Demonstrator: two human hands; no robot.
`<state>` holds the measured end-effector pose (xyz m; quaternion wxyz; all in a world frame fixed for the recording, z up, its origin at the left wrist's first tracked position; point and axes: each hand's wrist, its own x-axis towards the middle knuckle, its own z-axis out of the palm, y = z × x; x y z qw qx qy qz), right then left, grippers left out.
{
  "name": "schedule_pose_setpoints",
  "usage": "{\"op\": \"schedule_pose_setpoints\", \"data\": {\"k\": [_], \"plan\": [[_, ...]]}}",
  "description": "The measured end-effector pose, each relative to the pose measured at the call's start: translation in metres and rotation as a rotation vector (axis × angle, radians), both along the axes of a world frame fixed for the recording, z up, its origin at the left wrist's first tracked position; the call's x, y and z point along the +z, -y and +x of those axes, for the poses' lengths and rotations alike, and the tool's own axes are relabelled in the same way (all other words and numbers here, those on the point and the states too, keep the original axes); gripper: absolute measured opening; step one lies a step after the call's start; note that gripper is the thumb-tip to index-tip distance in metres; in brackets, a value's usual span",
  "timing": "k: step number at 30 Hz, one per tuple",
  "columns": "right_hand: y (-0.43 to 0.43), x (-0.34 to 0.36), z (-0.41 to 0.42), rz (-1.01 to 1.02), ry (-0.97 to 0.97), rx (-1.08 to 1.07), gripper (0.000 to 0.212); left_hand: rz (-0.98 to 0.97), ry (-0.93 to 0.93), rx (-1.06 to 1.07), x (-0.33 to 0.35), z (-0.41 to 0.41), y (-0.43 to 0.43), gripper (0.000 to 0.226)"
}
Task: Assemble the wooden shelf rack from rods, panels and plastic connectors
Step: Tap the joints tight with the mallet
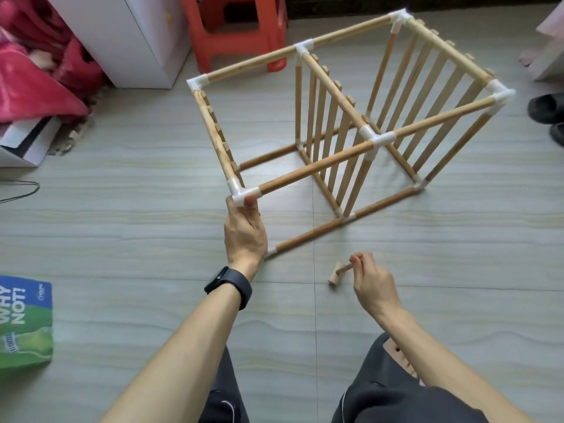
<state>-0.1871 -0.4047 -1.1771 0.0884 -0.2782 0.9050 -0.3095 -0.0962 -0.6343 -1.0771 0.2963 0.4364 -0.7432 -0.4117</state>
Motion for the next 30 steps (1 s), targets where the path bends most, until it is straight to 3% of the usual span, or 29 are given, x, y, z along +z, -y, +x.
{"op": "schedule_pose_setpoints", "data": {"k": [4, 9, 12, 14, 17, 20, 26, 30], "plan": [[0.016, 0.030, -0.016, 0.263, 0.127, 0.001, 0.029, 0.038, 0.049, -0.082, 0.008, 0.011, -0.020, 0.107], [-0.017, 0.082, -0.024, -0.002, 0.579, -0.233, 0.037, 0.010, 0.197, -0.202, 0.012, 0.040, -0.029, 0.085], [-0.040, 0.114, -0.020, 0.059, 0.691, -0.182, 0.039, 0.017, 0.231, -0.219, 0.016, 0.047, -0.028, 0.079], [-0.047, 0.138, -0.016, 0.067, 0.640, -0.096, 0.030, 0.021, 0.266, -0.224, 0.017, 0.048, -0.027, 0.073], [-0.038, 0.182, -0.008, 0.050, 0.326, 0.127, 0.039, 0.011, 0.311, -0.241, 0.015, 0.049, -0.025, 0.058], [-0.017, 0.217, 0.002, -0.003, 0.078, 0.285, 0.034, -0.010, 0.338, -0.252, 0.013, 0.051, -0.023, 0.052], [0.012, 0.227, 0.016, -0.218, -0.212, 0.466, 0.041, -0.052, 0.355, -0.239, 0.014, 0.054, -0.022, 0.040], [0.019, 0.213, 0.022, 0.221, -0.212, 0.508, 0.047, -0.023, 0.316, -0.240, 0.012, 0.055, -0.020, 0.039]]}}
